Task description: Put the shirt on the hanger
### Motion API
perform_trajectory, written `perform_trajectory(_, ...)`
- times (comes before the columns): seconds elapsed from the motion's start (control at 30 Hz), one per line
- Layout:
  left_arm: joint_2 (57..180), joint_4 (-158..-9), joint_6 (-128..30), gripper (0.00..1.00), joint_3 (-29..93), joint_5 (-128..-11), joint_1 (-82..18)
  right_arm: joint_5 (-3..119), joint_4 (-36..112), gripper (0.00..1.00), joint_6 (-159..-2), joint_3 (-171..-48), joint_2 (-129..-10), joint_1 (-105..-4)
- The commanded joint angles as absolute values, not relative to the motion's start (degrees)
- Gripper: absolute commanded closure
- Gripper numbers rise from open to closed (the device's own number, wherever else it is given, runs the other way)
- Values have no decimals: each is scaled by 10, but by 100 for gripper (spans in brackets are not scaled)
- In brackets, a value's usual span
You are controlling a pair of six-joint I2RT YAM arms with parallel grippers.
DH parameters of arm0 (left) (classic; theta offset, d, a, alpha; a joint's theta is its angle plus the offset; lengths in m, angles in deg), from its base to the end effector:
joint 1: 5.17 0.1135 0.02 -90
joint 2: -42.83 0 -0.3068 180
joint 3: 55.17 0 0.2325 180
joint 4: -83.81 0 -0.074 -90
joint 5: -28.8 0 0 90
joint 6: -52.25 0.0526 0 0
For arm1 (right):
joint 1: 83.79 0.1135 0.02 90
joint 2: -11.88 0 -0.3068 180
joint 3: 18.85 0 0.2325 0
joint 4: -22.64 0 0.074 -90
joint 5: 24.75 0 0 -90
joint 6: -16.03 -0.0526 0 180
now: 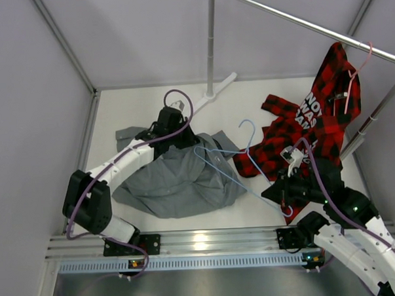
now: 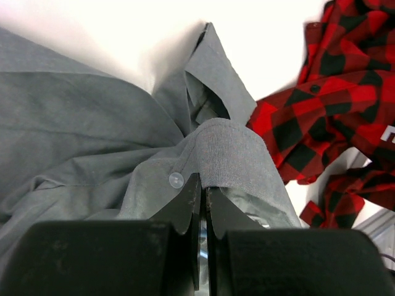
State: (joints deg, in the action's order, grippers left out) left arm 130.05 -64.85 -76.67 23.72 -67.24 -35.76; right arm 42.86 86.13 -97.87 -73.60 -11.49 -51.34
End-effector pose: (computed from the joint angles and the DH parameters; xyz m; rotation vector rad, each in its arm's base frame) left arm 0.2833 -0.1739 0.3056 -0.1137 2.3716 -0.7386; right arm 0.0236 0.0388 0.2911 -0.4108 2.2117 0.9741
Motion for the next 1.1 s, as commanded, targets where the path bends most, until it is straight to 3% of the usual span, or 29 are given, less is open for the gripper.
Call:
perform_trajectory(0.0, 1259, -709, -784, 100, 210, -713, -356, 456, 856, 100, -991, -756, -124, -519)
perform_trajectory(0.37, 1179, -716, -756, 100, 176, -723, -366, 446, 855, 100, -974, -780, -133, -518)
perform_trajectory(0.67, 1247, -663, -712, 100, 239, -666, -363, 498, 973, 100, -959, -826, -79, -518)
perform_trajectory(1.07, 1251, -665, -724, 100, 251, -709, -365, 483, 961, 100, -957, -811, -77, -518)
